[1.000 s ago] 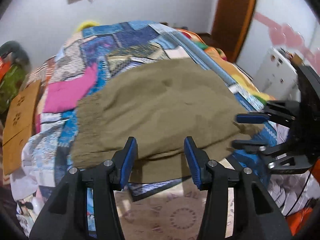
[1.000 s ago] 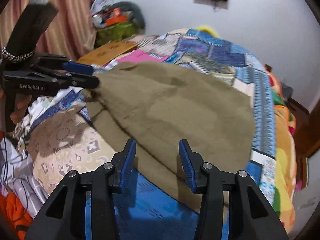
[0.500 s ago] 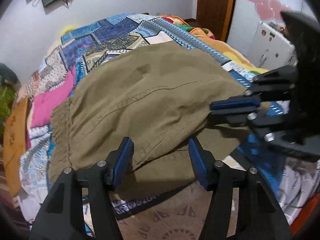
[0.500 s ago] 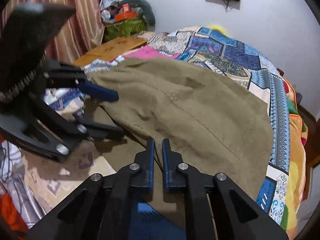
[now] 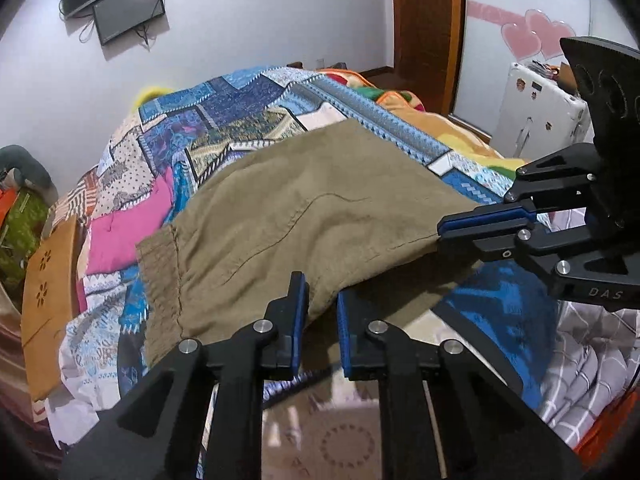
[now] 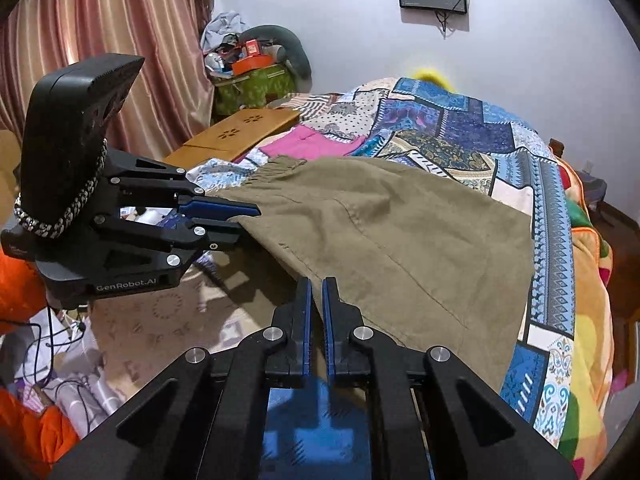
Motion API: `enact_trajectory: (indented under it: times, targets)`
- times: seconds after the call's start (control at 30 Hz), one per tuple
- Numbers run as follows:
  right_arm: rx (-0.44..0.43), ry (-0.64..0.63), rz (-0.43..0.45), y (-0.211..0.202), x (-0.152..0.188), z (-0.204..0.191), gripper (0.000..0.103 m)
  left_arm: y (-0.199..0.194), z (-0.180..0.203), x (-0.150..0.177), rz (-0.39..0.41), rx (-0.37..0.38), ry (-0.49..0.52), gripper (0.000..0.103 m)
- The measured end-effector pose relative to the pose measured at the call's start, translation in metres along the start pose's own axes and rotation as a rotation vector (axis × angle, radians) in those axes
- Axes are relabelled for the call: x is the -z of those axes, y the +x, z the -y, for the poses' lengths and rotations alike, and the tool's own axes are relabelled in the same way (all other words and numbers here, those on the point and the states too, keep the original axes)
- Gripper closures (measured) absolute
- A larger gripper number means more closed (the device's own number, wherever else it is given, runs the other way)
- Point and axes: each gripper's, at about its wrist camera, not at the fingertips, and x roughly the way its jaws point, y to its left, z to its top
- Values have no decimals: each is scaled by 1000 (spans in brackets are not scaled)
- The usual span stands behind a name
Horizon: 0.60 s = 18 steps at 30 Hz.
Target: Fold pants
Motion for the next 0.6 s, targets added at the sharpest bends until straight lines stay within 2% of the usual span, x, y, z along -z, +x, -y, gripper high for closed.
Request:
enact_trajectory:
  times: [0.1, 0.2, 0.33, 0.4, 0.47, 0.53, 0.6]
  targets:
    - [-9, 11, -21, 2, 8, -4, 98, 7, 4, 12, -50, 8, -13, 89]
    - [1, 43, -38, 7, 19, -2, 98, 10, 1, 22, -89, 18, -68, 87]
    - [5, 123, -56, 3, 29, 8, 98, -7, -11, 30, -89, 65, -148, 82]
    - [10, 169, -51, -5, 31, 16, 97, -18, -19, 31, -75, 58, -173, 80]
    - [29, 210, -36, -16, 33, 26, 96, -31, -33, 33, -52, 33, -215, 75]
    - [62, 246, -18, -27, 34, 36, 92, -41, -51, 34, -27, -8, -260, 58]
    - [102, 279, 1, -38, 36, 48, 87, -46, -68, 36, -6, -57, -300, 48]
